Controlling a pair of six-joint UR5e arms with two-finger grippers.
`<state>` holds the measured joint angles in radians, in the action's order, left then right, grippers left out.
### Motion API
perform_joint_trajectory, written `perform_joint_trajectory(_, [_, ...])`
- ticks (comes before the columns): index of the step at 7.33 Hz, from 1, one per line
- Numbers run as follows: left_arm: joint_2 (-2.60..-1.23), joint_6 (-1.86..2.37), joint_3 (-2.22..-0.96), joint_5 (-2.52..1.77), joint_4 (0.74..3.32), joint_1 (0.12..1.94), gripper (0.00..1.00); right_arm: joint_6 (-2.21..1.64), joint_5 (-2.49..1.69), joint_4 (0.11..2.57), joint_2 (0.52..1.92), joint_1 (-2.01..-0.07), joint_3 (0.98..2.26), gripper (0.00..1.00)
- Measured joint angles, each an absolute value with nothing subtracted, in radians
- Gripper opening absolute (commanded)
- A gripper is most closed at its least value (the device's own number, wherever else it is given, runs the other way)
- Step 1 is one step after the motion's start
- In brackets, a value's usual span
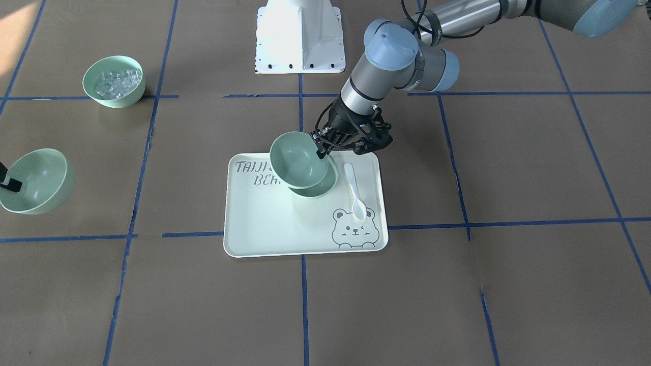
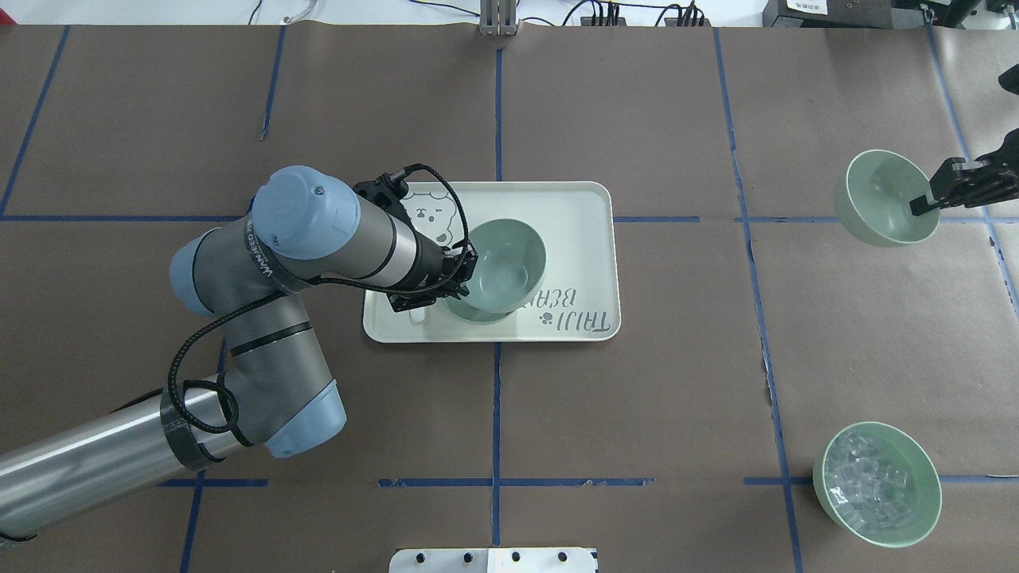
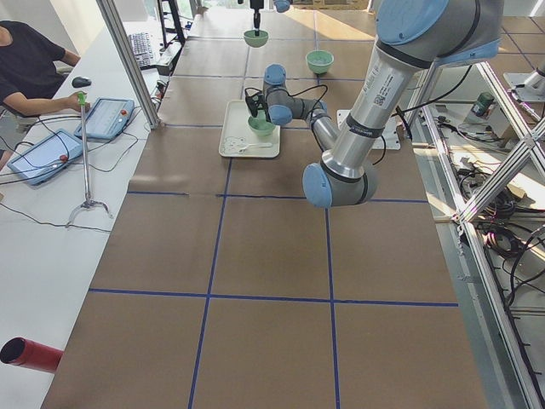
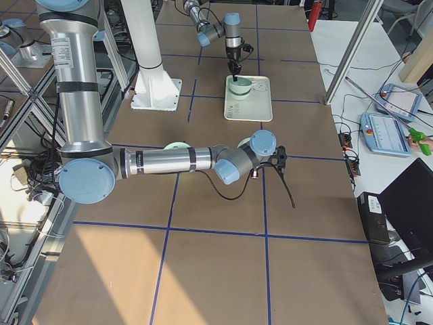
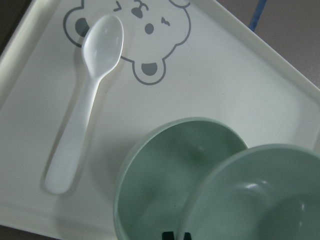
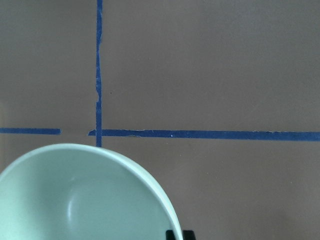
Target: Stack green bowls together
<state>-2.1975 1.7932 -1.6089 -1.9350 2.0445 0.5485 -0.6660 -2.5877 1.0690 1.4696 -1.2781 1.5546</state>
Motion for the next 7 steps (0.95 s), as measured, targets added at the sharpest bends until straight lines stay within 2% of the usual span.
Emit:
perform_joint_trajectory(2, [-2.175, 1.784, -1.635, -1.934, 2.015, 0.565, 0.00, -0.667, -2.589, 1.098, 1.457, -1.281, 1.569, 0.00])
perform_joint_trajectory(4, [-2.156, 1.778, -1.654, -1.935, 2.009, 0.574, 0.99, -0.670, -2.588, 1.103, 1.455, -1.281, 1.580, 0.00])
perform_joint_trajectory(7, [-2.173, 1.780, -1.665, -1.936, 2.012, 0.568, 1.00, -0.698, -2.588, 1.105, 1.455, -1.279, 1.608, 0.00])
